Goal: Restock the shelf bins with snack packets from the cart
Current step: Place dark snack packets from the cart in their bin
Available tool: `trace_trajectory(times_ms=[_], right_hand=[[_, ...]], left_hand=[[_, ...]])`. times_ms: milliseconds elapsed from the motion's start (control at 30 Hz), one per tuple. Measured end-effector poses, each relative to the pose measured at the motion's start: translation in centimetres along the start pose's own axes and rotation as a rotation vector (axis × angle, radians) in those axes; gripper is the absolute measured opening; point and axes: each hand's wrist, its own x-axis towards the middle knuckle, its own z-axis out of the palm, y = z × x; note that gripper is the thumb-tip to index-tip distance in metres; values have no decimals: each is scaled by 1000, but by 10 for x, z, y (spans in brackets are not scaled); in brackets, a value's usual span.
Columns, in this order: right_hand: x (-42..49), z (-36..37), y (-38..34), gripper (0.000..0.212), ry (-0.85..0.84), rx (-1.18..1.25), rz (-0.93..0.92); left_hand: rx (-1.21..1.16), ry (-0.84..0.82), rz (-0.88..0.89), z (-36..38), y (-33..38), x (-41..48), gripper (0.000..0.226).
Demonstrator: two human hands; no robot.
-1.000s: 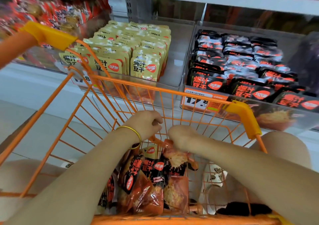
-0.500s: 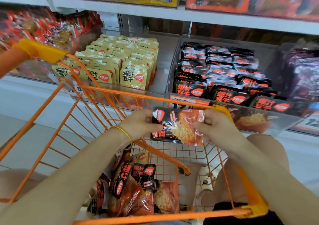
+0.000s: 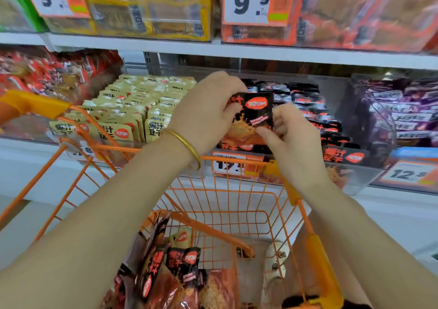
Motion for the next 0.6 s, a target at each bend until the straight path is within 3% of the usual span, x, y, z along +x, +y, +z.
trace_trajectory(times_ms=[200,300,400,500,600], right_hand=[[5,19,31,21,-125,-168,59],[2,19,23,36,-15,-74,-20],[7,17,14,23,82,-164,-164],[20,14,14,12,3,-237,-65],[24,17,18,14,-103,-351,-36]], left_hand=[[76,-98,19,35,-5,6,28],[110,-151,-21,44,-12,4,33],[159,-133,-68,45,-13,2,35],[152,-51,-179,45,-18,-1,20],[244,-54,-200,53,-30,-9,20]])
